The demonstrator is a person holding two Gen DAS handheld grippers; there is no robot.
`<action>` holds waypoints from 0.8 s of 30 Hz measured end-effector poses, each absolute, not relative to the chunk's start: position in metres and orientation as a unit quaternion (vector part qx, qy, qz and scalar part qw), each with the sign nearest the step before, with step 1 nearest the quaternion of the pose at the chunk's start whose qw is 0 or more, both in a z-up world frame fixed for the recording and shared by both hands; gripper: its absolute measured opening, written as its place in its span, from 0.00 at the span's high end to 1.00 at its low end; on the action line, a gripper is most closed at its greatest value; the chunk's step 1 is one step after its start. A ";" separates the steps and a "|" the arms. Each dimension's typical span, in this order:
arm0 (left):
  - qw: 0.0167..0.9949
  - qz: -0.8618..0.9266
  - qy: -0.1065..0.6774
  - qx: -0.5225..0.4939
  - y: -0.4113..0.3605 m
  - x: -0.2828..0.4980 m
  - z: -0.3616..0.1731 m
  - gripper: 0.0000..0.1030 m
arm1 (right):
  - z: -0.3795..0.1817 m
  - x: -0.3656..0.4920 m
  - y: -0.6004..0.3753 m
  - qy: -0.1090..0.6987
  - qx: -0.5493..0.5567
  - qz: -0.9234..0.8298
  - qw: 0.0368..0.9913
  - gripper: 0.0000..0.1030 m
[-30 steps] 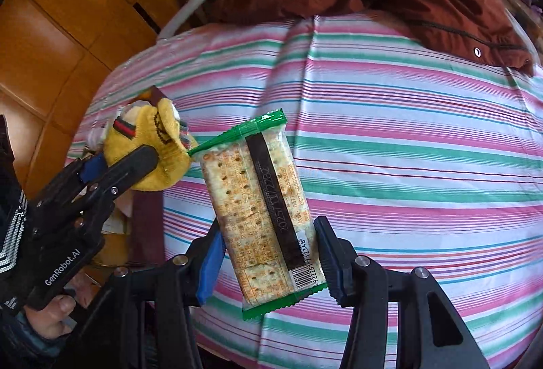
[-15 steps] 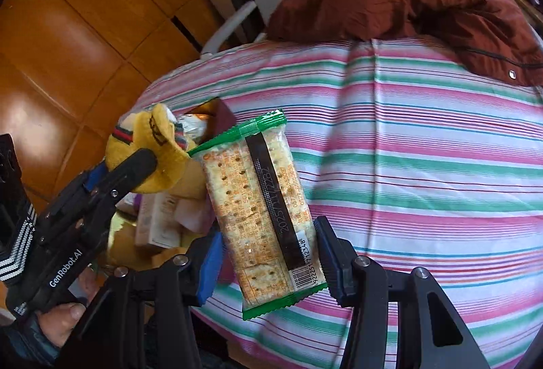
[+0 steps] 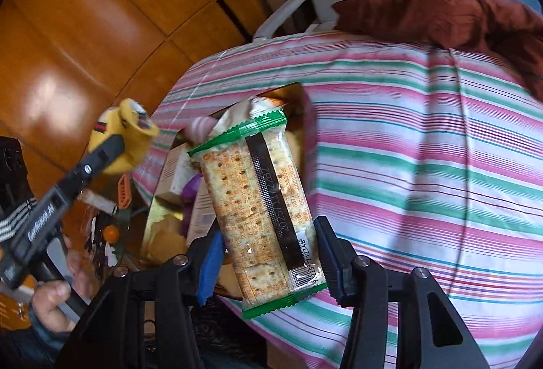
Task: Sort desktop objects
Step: 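Carry the yellow sock with the left tool over the tray while the right carries the crackers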
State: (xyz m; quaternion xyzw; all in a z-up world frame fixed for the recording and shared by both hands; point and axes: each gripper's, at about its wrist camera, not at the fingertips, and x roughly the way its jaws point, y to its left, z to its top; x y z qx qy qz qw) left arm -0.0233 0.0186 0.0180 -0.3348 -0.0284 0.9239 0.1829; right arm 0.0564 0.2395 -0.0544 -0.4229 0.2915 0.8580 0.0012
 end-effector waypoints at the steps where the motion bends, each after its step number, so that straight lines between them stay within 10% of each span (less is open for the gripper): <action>1: 0.167 0.926 -0.031 -0.336 0.008 -0.024 0.015 0.63 | -0.055 0.051 0.234 0.290 -0.425 0.858 -0.004 0.50; 24: 0.117 0.915 0.005 -0.386 0.003 -0.041 -0.050 0.63 | -0.072 -0.014 0.186 0.257 -0.450 0.855 -0.015 0.50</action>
